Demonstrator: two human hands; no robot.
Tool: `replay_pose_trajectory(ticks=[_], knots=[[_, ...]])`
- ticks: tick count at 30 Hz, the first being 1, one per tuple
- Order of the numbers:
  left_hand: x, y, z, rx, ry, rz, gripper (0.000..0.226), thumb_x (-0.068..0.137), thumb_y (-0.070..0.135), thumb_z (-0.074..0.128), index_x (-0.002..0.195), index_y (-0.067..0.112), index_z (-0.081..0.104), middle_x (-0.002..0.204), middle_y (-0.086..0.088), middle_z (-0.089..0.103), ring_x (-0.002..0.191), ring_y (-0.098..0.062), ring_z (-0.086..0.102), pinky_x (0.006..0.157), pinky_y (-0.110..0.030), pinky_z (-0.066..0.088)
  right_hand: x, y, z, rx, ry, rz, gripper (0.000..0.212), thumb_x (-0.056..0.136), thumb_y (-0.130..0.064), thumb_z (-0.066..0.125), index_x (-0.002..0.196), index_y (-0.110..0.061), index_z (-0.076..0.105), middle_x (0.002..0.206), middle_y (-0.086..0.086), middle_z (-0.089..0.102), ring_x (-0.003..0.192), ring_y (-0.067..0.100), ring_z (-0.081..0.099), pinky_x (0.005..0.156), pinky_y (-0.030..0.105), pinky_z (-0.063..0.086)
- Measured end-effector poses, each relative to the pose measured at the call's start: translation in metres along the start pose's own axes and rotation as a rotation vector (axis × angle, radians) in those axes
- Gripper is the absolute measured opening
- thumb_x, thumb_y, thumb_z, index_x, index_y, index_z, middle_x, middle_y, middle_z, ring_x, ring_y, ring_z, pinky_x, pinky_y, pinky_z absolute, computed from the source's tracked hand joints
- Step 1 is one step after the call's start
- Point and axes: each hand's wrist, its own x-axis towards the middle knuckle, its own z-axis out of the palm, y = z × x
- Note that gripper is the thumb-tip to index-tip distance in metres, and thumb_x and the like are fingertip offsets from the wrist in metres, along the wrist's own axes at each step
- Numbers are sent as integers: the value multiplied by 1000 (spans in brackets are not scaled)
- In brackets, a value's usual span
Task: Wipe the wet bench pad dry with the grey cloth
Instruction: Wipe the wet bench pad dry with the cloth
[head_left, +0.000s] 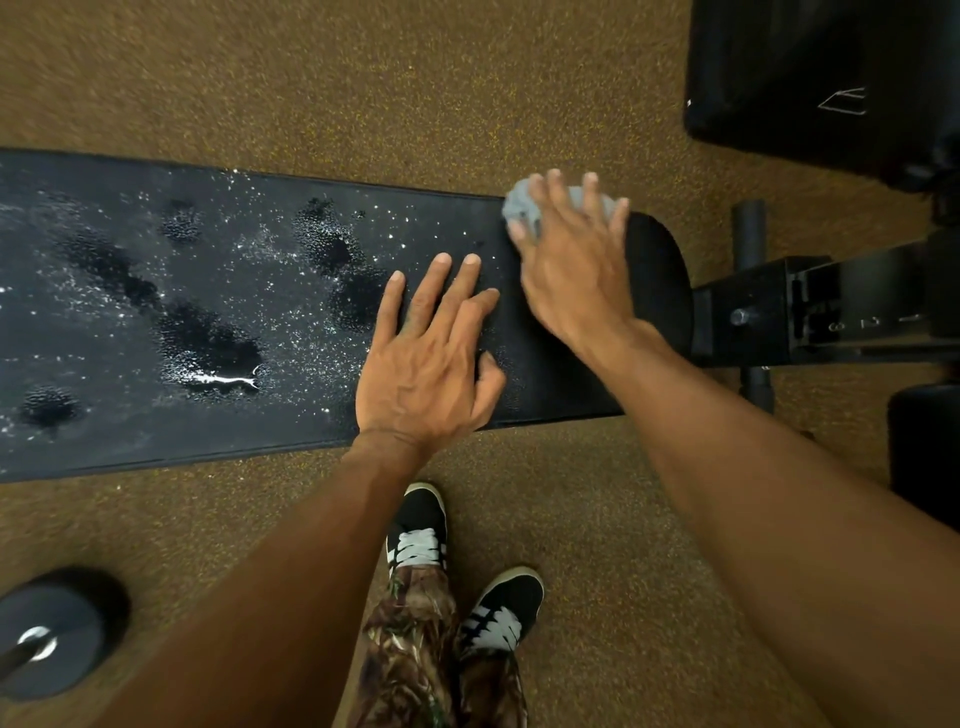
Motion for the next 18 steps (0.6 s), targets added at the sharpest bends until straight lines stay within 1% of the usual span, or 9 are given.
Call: replay_pose_trajectory(ticks=[2, 4, 5, 7, 10, 11, 14, 16, 18], knots=[[0, 0, 0, -4, 6, 3, 59, 87, 36, 47, 143, 16, 50, 163, -7, 37, 154, -27, 26, 125, -56, 18, -11, -5, 6, -15, -24, -194, 56, 106, -40, 29, 156, -16, 24, 165, 4, 21, 153, 32, 8, 122, 53, 2], [0, 0, 0, -13, 7, 5, 59, 88, 36, 48, 143, 16, 49, 163, -7, 38, 154, -27, 26, 124, -56, 19, -29, 11, 5, -34, -50, -285, 55, 106, -36, 34, 157, -18, 23, 165, 1, 18, 154, 27, 6, 124, 50, 3], [0, -1, 0, -16, 7, 4, 58, 88, 36, 48, 142, 17, 50, 163, -7, 38, 154, -27, 26, 124, -56, 19, -37, 21, 2, -32, -59, -276, 55, 106, -35, 35, 157, -18, 22, 166, 0, 16, 154, 24, 4, 124, 49, 3], [-1, -1, 0, -13, 3, 8, 57, 88, 37, 47, 142, 17, 51, 163, -7, 37, 154, -27, 26, 124, -56, 19, -39, 32, -3, -23, -59, -196, 54, 107, -37, 32, 157, -18, 21, 166, -1, 14, 154, 21, 2, 124, 47, 2], [-1, -1, 1, -14, 3, 11, 57, 90, 38, 47, 142, 17, 52, 163, -7, 37, 154, -27, 26, 124, -56, 19, -15, 14, -6, -12, -33, -46, 55, 108, -40, 25, 157, -18, 19, 166, 1, 14, 154, 26, 5, 122, 50, 1], [-1, -1, 1, -15, 5, 9, 57, 90, 38, 47, 142, 16, 52, 163, -7, 37, 154, -27, 26, 124, -56, 19, -6, 3, -5, -18, -33, -43, 54, 108, -41, 25, 157, -20, 19, 166, 0, 17, 153, 28, 7, 122, 52, 1], [0, -1, 1, -31, 17, 9, 57, 89, 37, 49, 141, 15, 51, 162, -8, 39, 154, -27, 26, 124, -56, 19, -2, -11, -1, -67, -48, -195, 53, 106, -42, 27, 157, -26, 22, 164, -3, 22, 153, 28, 12, 122, 56, 3], [-1, -1, 1, -39, 23, 12, 55, 89, 37, 50, 139, 15, 52, 161, -8, 39, 154, -27, 27, 124, -56, 19, -15, 7, -3, -100, -78, -272, 56, 104, -47, 21, 157, -28, 22, 165, -6, 20, 153, 24, 10, 122, 54, 4], [-1, -1, 0, -49, 18, 13, 53, 89, 37, 48, 138, 16, 54, 162, -8, 39, 154, -27, 27, 124, -56, 19, -27, 32, -11, -150, -95, -290, 60, 101, -50, 14, 157, -28, 22, 165, -8, 17, 154, 21, 8, 122, 54, 3]])
